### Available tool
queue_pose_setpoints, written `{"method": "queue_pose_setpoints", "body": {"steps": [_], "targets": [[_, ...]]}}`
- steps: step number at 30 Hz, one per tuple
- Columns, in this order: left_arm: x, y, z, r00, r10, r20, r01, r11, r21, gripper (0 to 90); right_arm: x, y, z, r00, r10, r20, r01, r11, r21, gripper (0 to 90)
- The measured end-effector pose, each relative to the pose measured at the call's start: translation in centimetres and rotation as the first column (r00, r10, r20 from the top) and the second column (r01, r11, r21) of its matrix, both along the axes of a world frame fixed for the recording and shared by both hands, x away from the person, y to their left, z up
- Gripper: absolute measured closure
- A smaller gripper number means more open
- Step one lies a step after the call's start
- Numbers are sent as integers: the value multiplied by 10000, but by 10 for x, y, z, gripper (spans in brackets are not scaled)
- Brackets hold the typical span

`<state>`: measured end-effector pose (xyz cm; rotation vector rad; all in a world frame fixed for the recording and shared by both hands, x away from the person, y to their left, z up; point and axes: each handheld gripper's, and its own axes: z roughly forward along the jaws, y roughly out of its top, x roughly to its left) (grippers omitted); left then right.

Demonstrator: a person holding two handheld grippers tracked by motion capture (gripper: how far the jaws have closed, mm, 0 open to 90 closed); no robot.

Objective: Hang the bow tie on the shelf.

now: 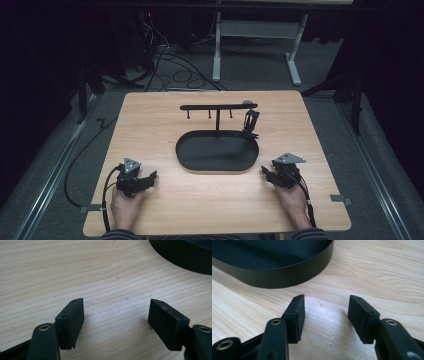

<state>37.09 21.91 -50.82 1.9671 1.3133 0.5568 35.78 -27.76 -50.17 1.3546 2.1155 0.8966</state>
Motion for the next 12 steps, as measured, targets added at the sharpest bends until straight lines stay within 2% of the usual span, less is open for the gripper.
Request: {"method": "queue_pose_setpoints", "body": {"steps": [4, 12], "targets": [[0, 0, 0, 10000, 2, 2, -2, 10000, 11, 295, 0, -2, 0, 9999, -39, -162, 42, 9998, 188, 449], [0, 0, 0, 10000, -6, -1, 6, 10000, -4, 295, 0, -2, 0, 9998, -56, -170, 59, 9998, 188, 449]]}}
